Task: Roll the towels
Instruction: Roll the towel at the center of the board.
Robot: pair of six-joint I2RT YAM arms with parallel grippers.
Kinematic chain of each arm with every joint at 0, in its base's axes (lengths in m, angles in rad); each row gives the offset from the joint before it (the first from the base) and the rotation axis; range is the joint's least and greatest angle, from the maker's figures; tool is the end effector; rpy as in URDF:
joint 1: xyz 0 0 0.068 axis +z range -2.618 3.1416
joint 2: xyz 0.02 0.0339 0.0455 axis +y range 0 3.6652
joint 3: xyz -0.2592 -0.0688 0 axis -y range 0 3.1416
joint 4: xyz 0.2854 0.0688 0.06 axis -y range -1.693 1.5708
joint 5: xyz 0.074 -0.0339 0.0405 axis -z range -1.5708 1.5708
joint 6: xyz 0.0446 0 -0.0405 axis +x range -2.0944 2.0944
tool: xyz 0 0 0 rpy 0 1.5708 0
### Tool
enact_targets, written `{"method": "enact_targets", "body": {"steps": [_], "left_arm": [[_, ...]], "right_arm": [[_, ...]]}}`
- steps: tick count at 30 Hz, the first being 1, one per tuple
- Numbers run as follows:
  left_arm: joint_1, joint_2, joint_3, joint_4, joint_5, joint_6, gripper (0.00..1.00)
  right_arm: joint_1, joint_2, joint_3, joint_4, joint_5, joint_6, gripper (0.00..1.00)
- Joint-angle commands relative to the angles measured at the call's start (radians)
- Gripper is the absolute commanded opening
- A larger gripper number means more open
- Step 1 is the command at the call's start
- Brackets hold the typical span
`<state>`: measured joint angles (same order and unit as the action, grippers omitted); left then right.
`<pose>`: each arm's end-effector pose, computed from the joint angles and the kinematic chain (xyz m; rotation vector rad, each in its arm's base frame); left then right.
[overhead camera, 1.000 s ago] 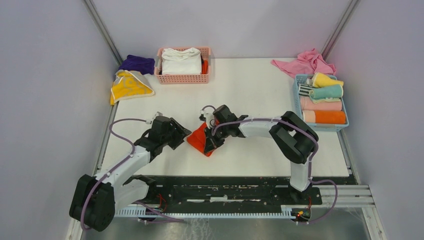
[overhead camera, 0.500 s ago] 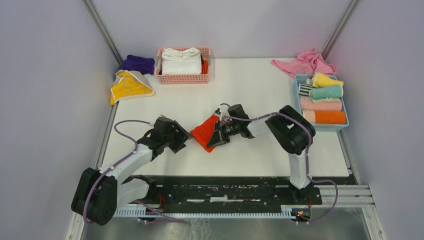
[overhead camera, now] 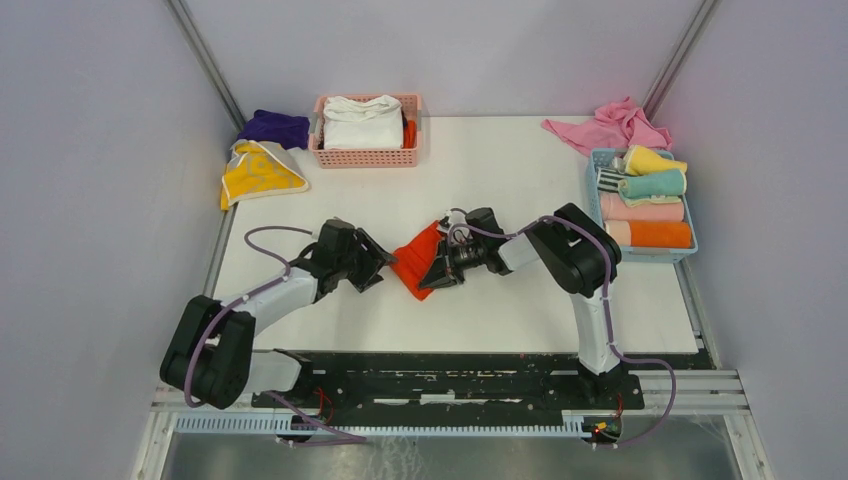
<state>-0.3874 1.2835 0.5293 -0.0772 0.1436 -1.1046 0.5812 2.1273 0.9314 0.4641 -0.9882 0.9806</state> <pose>0.2524 -0.1099 0.1231 -0.8359 2.4347 -0.8127 0.3060 0.2456 0.0241 0.0908 -2.5164 -1.7054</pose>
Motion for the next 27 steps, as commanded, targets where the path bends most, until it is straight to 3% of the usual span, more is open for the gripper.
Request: {"method": "enact_targets", "body": {"steps": [1,8,16,22,27], "left_arm": [[0.004,0.062,0.066,0.086,0.032,0.035,0.67],[-0.004,0.210,0.103,0.139,0.033,0.055,0.53],[-0.004,0.323,0.151,0.074,-0.011,0.108,0.46],[-0.007,0.364,0.162,0.018,-0.028,0.141,0.32],[-0.022,0.385,0.172,-0.023,-0.027,0.150,0.26]], "right_arm": [[-0.024,0.058,0.007,-0.047,0.053,0.003,0.03],[-0.028,0.059,0.038,-0.152,0.063,-0.074,0.05],[-0.027,0.024,0.049,-0.233,0.066,-0.147,0.08],[-0.022,-0.115,0.057,-0.396,0.124,-0.306,0.31],[0.020,-0.321,0.082,-0.618,0.354,-0.543,0.48]]}}
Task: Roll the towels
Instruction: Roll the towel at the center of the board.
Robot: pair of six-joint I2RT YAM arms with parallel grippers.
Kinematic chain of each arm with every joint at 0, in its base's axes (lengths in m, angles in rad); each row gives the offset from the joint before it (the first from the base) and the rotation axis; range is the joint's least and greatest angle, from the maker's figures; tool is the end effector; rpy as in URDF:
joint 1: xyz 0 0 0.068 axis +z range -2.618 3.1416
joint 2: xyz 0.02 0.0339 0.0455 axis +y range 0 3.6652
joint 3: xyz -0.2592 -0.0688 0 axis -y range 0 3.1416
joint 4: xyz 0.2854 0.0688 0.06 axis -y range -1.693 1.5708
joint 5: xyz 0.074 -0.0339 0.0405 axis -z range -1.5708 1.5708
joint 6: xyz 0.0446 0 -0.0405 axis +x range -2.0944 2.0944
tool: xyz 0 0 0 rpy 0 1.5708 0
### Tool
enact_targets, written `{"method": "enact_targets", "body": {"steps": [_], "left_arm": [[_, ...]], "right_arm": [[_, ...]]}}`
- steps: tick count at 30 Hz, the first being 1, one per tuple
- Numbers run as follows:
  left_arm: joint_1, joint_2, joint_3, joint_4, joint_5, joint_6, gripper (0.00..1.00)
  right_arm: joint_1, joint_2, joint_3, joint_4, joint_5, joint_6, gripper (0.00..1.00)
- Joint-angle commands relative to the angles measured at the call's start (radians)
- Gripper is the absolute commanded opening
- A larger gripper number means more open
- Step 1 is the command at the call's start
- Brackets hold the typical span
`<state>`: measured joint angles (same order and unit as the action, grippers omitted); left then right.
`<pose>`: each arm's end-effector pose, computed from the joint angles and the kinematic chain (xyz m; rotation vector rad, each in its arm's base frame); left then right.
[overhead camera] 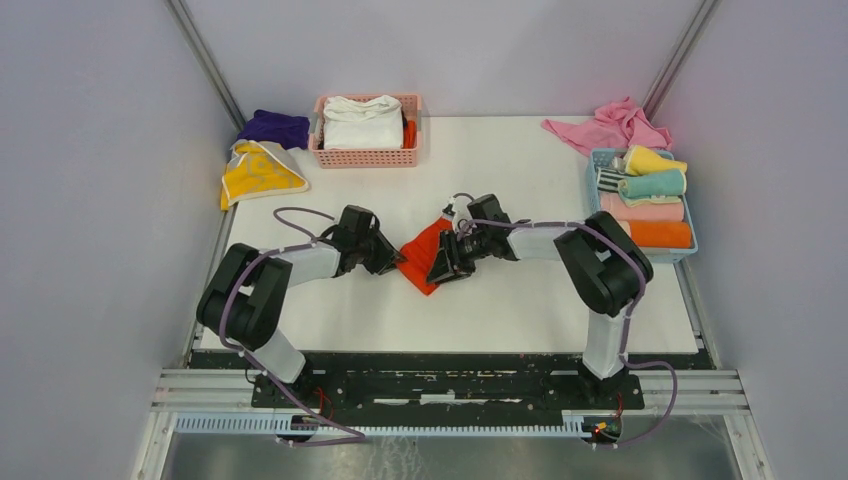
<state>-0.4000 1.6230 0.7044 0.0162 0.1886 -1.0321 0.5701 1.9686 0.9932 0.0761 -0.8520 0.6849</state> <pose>0.2983 -0.1352 0.0895 -0.7398 2.5420 -0.7919 0.3140 0.2412 0.0689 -0.2697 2.6975 1.5322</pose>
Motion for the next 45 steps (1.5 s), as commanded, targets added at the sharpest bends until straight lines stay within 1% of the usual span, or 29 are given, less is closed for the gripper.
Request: {"method": "enact_targets", "body": {"steps": [1,3,6,9,13,18,22,25,26,27,29,31,32,35,38,40,43,45], "left_arm": [[-0.014,0.045,-0.001,-0.125,-0.078,0.078,0.26],[-0.025,0.042,0.005,-0.141,-0.091,0.076,0.25],[-0.036,0.041,0.011,-0.152,-0.102,0.070,0.26],[-0.043,0.039,0.012,-0.153,-0.102,0.064,0.26],[-0.048,0.034,0.011,-0.153,-0.108,0.063,0.27],[-0.050,0.038,0.004,-0.145,-0.111,0.055,0.27],[-0.055,0.040,0.003,-0.142,-0.112,0.054,0.28],[-0.057,0.039,-0.002,-0.141,-0.115,0.055,0.29],[-0.057,0.038,-0.005,-0.141,-0.115,0.055,0.31],[-0.056,0.033,-0.011,-0.139,-0.115,0.054,0.32],[-0.057,0.013,-0.026,-0.134,-0.117,0.059,0.36],[-0.054,-0.021,-0.046,-0.133,-0.132,0.061,0.40],[-0.052,-0.050,-0.061,-0.133,-0.138,0.062,0.42],[-0.038,-0.135,-0.103,-0.133,-0.143,0.054,0.48],[-0.019,-0.241,-0.147,-0.130,-0.143,0.039,0.54],[-0.010,-0.316,-0.177,-0.117,-0.144,0.044,0.59],[0.009,-0.415,-0.212,-0.106,-0.132,0.051,0.64],[0.019,-0.483,-0.236,-0.091,-0.121,0.050,0.66]], "right_arm": [[0.050,-0.200,0.029,-0.266,0.274,-0.294,0.49],[0.106,-0.265,0.042,-0.319,0.403,-0.374,0.53],[0.224,-0.323,0.054,-0.343,0.630,-0.469,0.59],[0.309,-0.335,0.055,-0.305,0.791,-0.507,0.61],[0.400,-0.299,0.080,-0.279,0.967,-0.564,0.62],[0.482,-0.212,0.128,-0.285,1.119,-0.623,0.63],[0.519,-0.153,0.144,-0.264,1.165,-0.658,0.61],[0.531,-0.102,0.165,-0.273,1.190,-0.666,0.57],[0.532,-0.091,0.166,-0.274,1.196,-0.667,0.54],[0.533,-0.090,0.162,-0.271,1.194,-0.665,0.49],[0.529,-0.103,0.149,-0.267,1.166,-0.656,0.36],[0.509,-0.121,0.142,-0.285,1.081,-0.633,0.24],[0.490,-0.132,0.137,-0.289,1.018,-0.607,0.17],[0.427,-0.178,0.092,-0.255,0.774,-0.546,0.01],[0.354,-0.210,0.042,-0.176,0.508,-0.464,0.00],[0.300,-0.214,-0.002,-0.082,0.345,-0.376,0.00],[0.226,-0.192,-0.076,0.096,0.156,-0.228,0.00],[0.183,-0.163,-0.121,0.233,0.075,-0.106,0.00]]}}
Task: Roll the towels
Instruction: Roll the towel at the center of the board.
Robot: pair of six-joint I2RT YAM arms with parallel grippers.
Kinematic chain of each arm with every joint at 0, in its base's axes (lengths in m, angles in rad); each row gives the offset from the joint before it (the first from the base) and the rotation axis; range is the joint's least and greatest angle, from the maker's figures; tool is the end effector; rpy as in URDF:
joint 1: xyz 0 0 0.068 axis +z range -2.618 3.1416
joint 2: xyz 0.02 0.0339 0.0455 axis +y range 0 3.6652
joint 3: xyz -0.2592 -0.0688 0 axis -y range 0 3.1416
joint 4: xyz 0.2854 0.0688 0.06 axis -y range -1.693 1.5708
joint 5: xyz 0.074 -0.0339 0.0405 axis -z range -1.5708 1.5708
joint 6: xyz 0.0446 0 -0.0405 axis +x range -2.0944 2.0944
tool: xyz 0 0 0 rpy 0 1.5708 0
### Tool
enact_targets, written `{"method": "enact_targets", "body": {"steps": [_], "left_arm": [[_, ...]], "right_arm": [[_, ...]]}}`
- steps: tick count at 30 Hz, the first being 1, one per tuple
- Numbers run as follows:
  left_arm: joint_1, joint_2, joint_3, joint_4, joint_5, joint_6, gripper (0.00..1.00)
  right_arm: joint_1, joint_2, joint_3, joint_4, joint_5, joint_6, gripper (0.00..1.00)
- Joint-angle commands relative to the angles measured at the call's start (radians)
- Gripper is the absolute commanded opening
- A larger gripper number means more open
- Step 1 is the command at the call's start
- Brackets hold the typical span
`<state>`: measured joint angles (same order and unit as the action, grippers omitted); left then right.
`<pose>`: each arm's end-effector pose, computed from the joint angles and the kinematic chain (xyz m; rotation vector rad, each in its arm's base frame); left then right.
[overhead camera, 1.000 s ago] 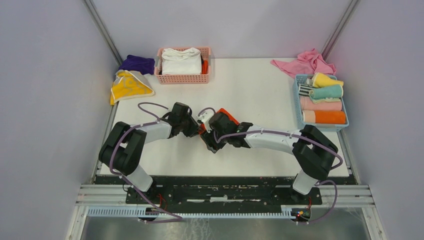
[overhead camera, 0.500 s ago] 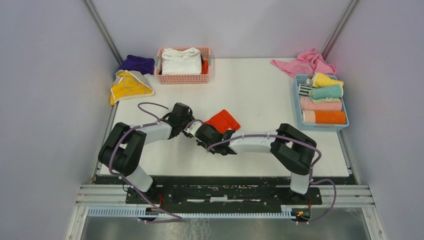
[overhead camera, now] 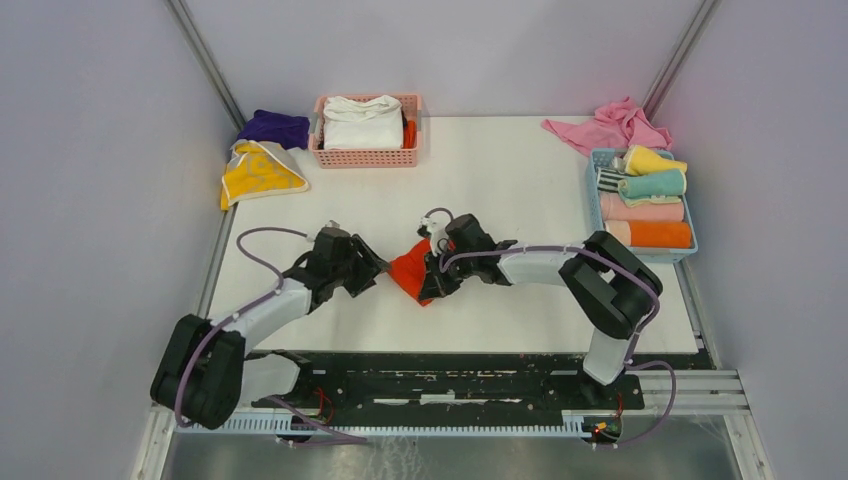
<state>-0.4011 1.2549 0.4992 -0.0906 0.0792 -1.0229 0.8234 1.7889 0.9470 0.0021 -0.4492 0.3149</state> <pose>0.2443 -0.1074 0.1191 -0.7442 2.4414 -0.7084 0.2490 0.2971 0.1086 -0.8642 2.4317 1.0249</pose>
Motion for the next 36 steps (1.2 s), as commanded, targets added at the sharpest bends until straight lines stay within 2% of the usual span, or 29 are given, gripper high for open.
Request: {"method": "enact_targets", "body": {"steps": [1,7,10,12,16,22,26,32,36], "left_arm": [[0.023,-0.155,-0.051,0.028,-0.007,0.037,0.69],[0.027,-0.268,-0.153,0.145,0.044,-0.010,0.75],[0.027,-0.238,-0.172,0.213,0.079,-0.024,0.75],[0.027,-0.192,-0.170,0.256,0.107,-0.032,0.75],[0.027,-0.076,-0.151,0.370,0.168,-0.053,0.75],[0.027,0.082,-0.110,0.491,0.209,-0.068,0.75],[0.024,0.196,-0.077,0.567,0.219,-0.077,0.73],[-0.016,0.358,-0.025,0.594,0.212,-0.079,0.58],[-0.057,0.411,-0.018,0.555,0.163,-0.082,0.41]], "right_arm": [[-0.093,0.036,-0.105,0.411,-0.362,0.354,0.00],[-0.184,0.213,-0.209,0.875,-0.466,0.733,0.00],[-0.221,0.308,-0.250,1.103,-0.479,0.901,0.01],[-0.235,0.350,-0.265,1.161,-0.479,0.944,0.01],[-0.246,0.369,-0.291,1.087,-0.458,0.904,0.04],[-0.256,0.329,-0.293,0.834,-0.425,0.766,0.06],[-0.256,0.338,-0.289,0.780,-0.421,0.738,0.07],[-0.257,0.320,-0.281,0.723,-0.402,0.704,0.10],[-0.255,0.235,-0.262,0.504,-0.353,0.568,0.17]]}}
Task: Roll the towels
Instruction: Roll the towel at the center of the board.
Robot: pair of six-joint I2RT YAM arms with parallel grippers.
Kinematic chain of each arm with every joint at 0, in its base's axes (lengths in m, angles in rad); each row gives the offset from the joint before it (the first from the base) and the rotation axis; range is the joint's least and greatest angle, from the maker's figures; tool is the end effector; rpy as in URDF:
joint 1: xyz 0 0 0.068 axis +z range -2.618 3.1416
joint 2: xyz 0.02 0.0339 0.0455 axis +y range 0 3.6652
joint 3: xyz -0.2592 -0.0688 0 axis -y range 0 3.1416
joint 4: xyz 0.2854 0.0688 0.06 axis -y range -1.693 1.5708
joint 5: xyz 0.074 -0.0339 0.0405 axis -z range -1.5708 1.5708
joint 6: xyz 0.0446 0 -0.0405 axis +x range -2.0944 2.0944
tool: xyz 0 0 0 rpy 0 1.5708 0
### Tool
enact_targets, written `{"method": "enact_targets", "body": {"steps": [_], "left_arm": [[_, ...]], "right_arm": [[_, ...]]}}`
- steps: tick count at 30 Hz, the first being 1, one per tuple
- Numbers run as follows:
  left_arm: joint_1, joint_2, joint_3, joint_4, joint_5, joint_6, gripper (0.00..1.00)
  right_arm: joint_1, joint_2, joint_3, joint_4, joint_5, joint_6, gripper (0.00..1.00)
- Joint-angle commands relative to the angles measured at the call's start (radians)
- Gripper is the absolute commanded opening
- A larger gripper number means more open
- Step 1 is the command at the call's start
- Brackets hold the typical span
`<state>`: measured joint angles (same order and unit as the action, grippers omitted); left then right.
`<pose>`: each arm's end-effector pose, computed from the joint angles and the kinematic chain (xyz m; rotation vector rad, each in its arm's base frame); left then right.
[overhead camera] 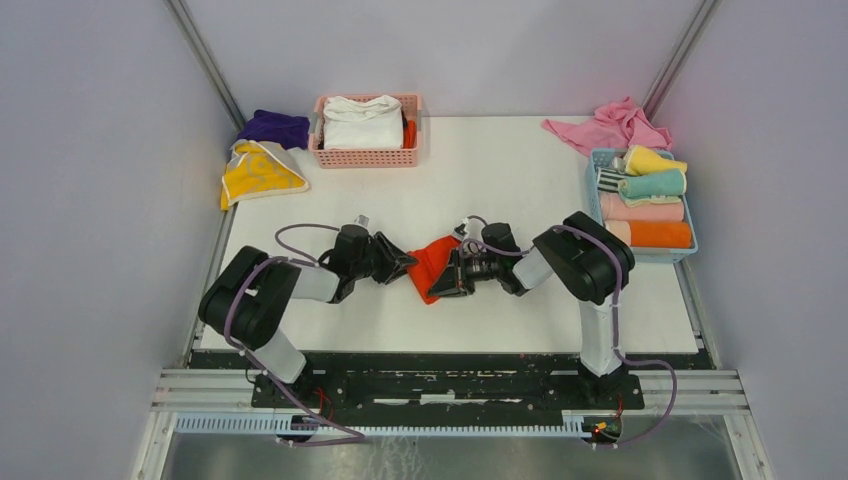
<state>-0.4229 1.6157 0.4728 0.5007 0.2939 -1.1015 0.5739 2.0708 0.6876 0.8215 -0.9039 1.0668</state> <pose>0.2665 -0.1341 0.0678 -0.6398 2.3547 -1.1021 0.2685 0.2153 0.0177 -0.0392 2.5338 1.7989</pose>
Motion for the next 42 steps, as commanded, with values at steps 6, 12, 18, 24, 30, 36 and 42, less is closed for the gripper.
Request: {"method": "enact_targets", "body": {"steps": [6,12,18,24,30,36,42], "left_arm": [[-0.096,0.010,0.064,-0.257,-0.225,0.038,0.30],[-0.146,-0.041,0.105,-0.421,-0.376,0.021,0.28],[-0.194,-0.047,0.124,-0.492,-0.421,-0.041,0.29],[-0.210,-0.063,0.114,-0.514,-0.426,-0.101,0.29],[-0.214,-0.088,0.113,-0.533,-0.439,-0.107,0.30],[-0.214,-0.100,0.109,-0.549,-0.448,-0.113,0.30],[-0.214,-0.122,0.097,-0.551,-0.453,-0.122,0.30]], "right_arm": [[0.013,-0.240,0.050,-0.697,0.239,-0.417,0.37],[0.090,-0.496,0.161,-1.073,0.572,-0.628,0.51],[0.260,-0.641,0.239,-1.174,0.910,-0.777,0.62],[0.433,-0.619,0.217,-0.988,1.046,-0.835,0.62],[0.500,-0.488,0.222,-0.867,1.128,-0.901,0.60],[0.510,-0.354,0.256,-0.867,1.136,-0.927,0.60],[0.513,-0.253,0.289,-0.923,1.193,-0.928,0.59]]}}
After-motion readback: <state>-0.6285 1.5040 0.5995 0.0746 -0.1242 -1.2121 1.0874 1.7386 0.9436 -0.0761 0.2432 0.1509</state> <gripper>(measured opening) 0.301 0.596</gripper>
